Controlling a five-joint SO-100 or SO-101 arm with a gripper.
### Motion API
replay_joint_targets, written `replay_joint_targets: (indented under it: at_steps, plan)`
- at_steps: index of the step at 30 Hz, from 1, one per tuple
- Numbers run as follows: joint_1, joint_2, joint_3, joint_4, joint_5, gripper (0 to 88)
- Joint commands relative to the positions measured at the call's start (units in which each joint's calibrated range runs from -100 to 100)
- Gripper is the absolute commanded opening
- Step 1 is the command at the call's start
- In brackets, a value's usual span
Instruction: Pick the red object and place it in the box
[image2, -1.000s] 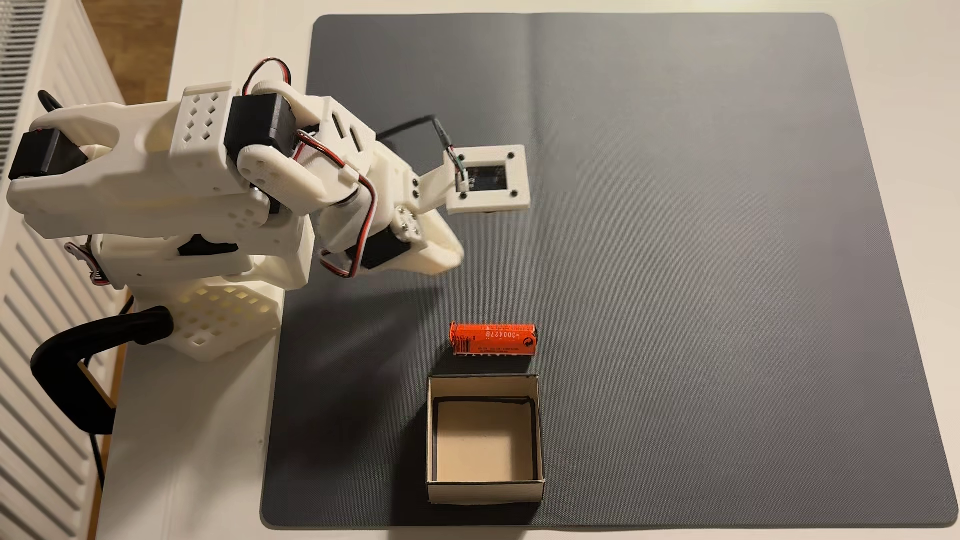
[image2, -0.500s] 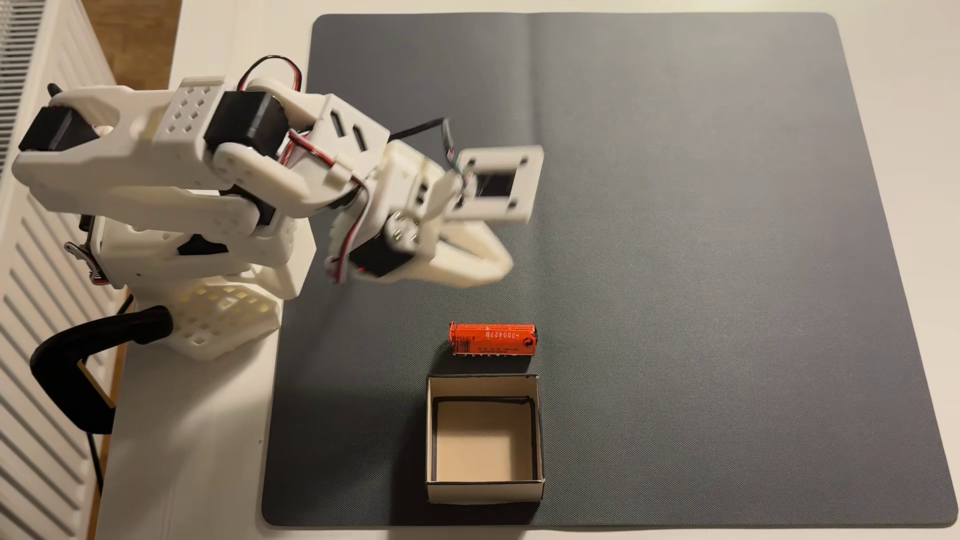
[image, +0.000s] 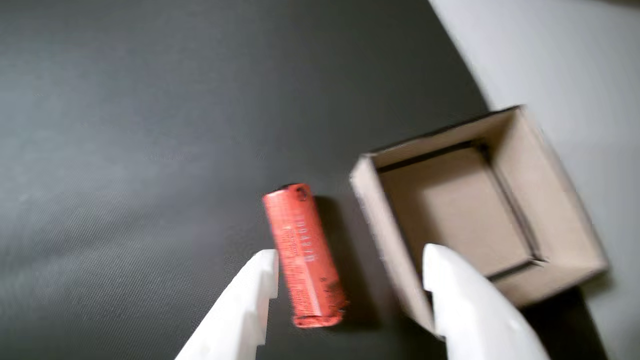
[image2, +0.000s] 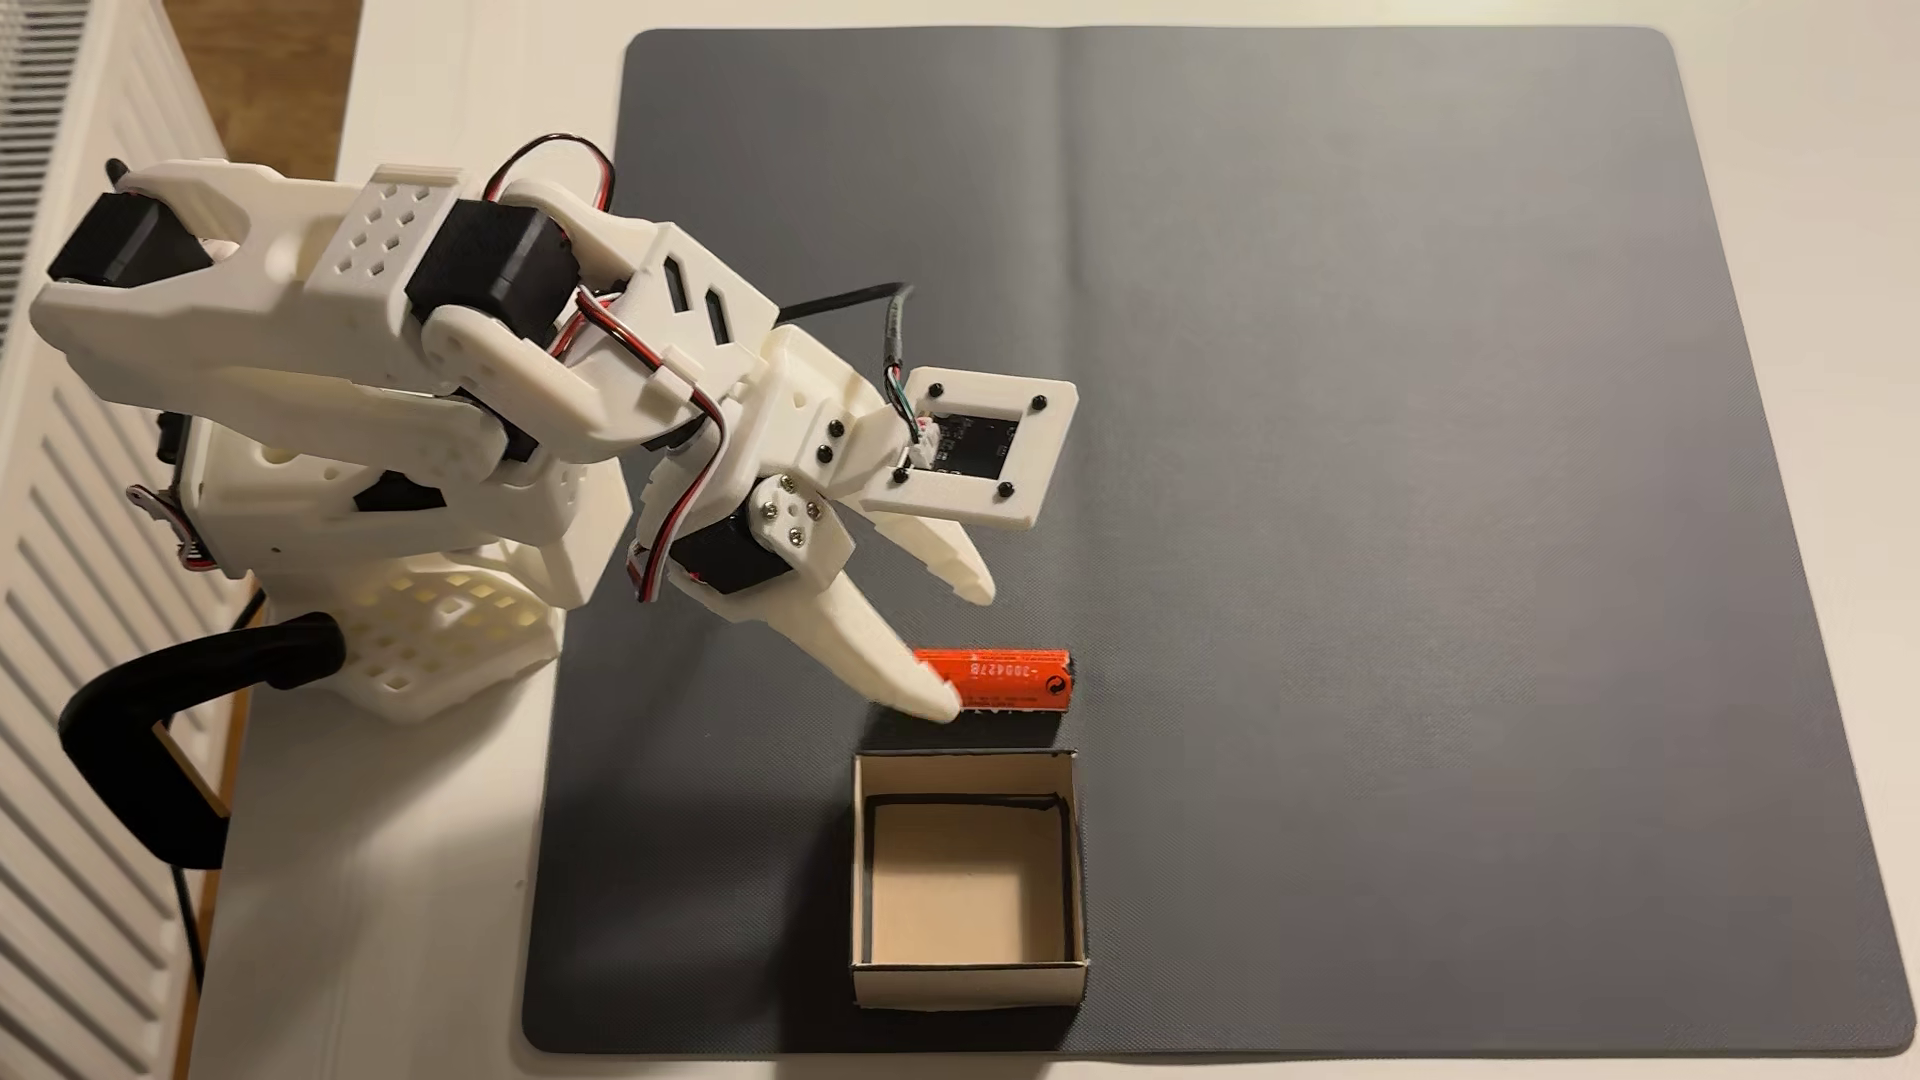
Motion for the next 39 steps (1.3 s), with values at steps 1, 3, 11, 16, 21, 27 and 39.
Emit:
replay_joint_targets:
  at_steps: [1,3,11,16,21,27,39]
  plan:
    - [-1.71,-0.18,1.66,-1.80,-0.25,23.9]
    - [-3.64,-0.18,3.39,-2.33,-1.35,24.4]
    - [-6.53,-0.18,4.93,-4.25,-3.17,24.2]
    - [-6.31,0.84,5.02,-4.86,-3.17,23.9]
    - [-6.09,7.98,5.29,-9.41,-3.17,24.8]
    - [-2.82,13.85,5.29,-15.61,-2.86,24.9]
    - [-2.60,15.72,5.29,-16.31,-2.81,24.8]
